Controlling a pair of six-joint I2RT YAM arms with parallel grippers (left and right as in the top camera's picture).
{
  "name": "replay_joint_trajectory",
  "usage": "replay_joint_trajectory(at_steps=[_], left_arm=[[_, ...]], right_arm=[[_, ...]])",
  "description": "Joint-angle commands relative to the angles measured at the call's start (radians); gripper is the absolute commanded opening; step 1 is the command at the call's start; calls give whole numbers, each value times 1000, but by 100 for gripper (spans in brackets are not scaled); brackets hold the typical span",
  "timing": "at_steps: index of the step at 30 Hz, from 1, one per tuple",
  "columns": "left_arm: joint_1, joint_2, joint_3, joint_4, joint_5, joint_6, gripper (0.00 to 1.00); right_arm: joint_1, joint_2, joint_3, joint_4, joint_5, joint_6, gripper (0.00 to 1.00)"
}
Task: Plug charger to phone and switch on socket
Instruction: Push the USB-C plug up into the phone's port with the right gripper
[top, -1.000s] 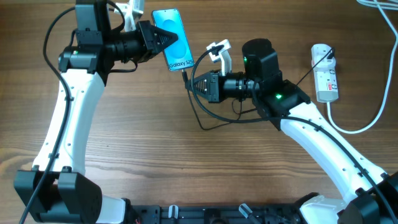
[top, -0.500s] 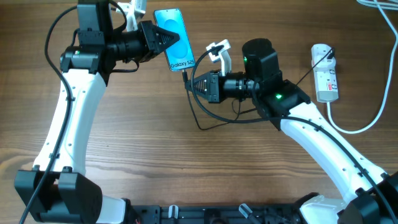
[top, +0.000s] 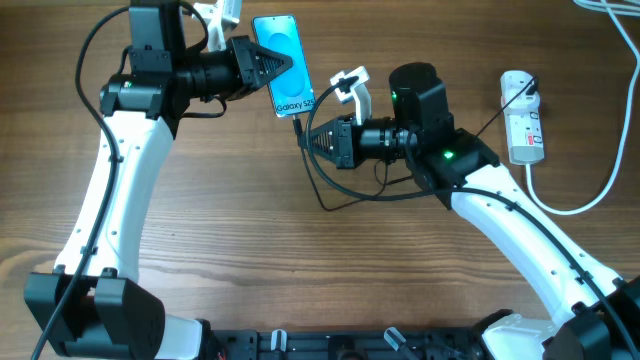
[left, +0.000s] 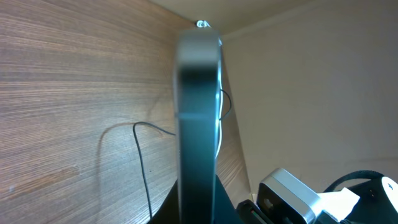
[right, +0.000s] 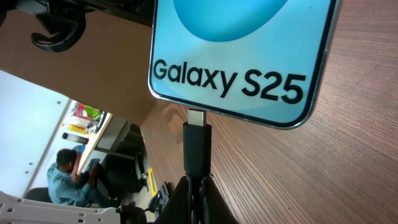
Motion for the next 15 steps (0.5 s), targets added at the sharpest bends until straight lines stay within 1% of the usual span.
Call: replay_joint_trajectory(at_steps=[1,5,15], left_arm=[[-4,-28,2,7,58,24,4],[-4,-28,2,6,58,24,4],[-4,-28,2,-5,46,50,4]], right_arm=[[-3,-2,14,-1,-16,-18,4],[-3,-2,14,-35,10,-23,4],[-3,-2,14,-10,-24,-21,4]])
